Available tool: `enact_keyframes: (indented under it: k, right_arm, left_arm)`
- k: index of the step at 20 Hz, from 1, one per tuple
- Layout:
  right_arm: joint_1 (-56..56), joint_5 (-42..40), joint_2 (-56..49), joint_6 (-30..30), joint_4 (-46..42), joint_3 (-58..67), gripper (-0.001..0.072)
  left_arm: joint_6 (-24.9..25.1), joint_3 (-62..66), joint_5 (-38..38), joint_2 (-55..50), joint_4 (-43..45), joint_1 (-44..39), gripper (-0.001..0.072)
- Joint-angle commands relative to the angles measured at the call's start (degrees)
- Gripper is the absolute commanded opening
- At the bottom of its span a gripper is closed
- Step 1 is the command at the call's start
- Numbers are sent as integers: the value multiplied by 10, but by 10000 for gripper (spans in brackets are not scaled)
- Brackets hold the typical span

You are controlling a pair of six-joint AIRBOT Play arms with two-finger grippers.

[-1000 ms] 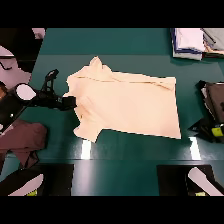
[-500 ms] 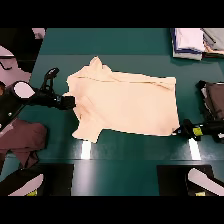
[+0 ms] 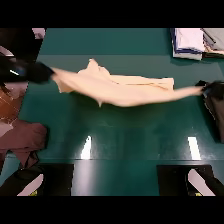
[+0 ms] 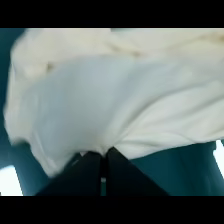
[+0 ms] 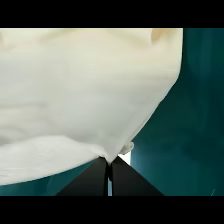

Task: Fold the shirts.

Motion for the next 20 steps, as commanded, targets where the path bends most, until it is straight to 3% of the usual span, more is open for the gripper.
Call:
enact_keyframes:
  k: [1, 6, 11, 15, 17, 20]
  right_arm:
    - [2, 3, 48, 9, -4, 197, 15]
    - [2, 25, 42, 46, -63, 444, 15]
    - [2, 134, -27, 87, -141, 605, 14]
    - [2, 151, -63, 91, -138, 519, 13]
    - [6, 168, -99, 91, -138, 453, 13]
    - [43, 172, -191, 90, -141, 381, 13]
  left_arm:
    - [1, 197, -29, 24, 21, 0, 23]
    - [-11, 418, -14, 26, 22, 0, 22]
    - [-21, 444, 27, 27, 36, 0, 22]
    - [-27, 331, -27, 7, 123, 0, 22]
    - [-27, 249, -72, -33, 126, 0, 22]
    - [-26, 142, -73, -125, 111, 0, 23]
